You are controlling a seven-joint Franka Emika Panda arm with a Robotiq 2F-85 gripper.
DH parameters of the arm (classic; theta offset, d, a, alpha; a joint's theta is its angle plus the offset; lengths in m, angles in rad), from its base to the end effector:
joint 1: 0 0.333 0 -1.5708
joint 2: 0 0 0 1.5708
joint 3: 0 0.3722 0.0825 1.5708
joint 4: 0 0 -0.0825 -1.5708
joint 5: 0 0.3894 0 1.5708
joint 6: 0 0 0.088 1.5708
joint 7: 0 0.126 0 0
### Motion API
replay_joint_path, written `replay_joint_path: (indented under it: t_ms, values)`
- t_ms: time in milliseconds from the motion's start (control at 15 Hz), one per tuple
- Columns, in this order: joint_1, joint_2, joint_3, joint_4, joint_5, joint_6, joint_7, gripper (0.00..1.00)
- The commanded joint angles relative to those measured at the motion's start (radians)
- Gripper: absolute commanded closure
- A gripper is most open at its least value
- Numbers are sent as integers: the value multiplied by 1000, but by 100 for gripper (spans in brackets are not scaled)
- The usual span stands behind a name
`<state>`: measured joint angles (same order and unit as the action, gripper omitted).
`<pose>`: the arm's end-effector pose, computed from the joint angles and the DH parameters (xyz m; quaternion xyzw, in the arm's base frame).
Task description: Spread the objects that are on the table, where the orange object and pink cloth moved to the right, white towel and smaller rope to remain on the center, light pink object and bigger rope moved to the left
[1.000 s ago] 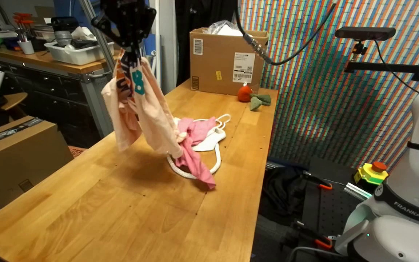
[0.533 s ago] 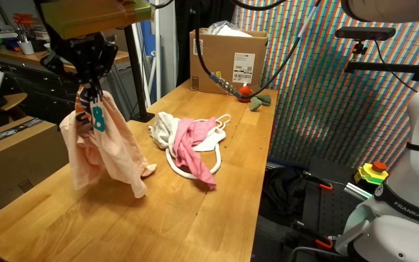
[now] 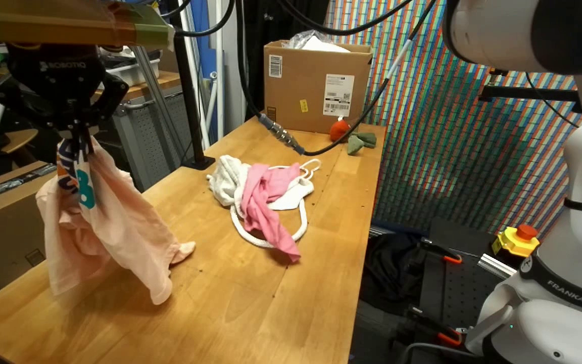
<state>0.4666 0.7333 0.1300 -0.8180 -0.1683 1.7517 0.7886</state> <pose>0.7030 0.4012 0.5410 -0.9879 0.1095 -0.1050 0.0321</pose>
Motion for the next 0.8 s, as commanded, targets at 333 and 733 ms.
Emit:
replay_joint_path:
  t_ms: [333, 733]
  values:
    - [14, 135, -4, 175, 54, 66, 242, 96]
    - [21, 162, -7, 183, 31, 32, 231, 60]
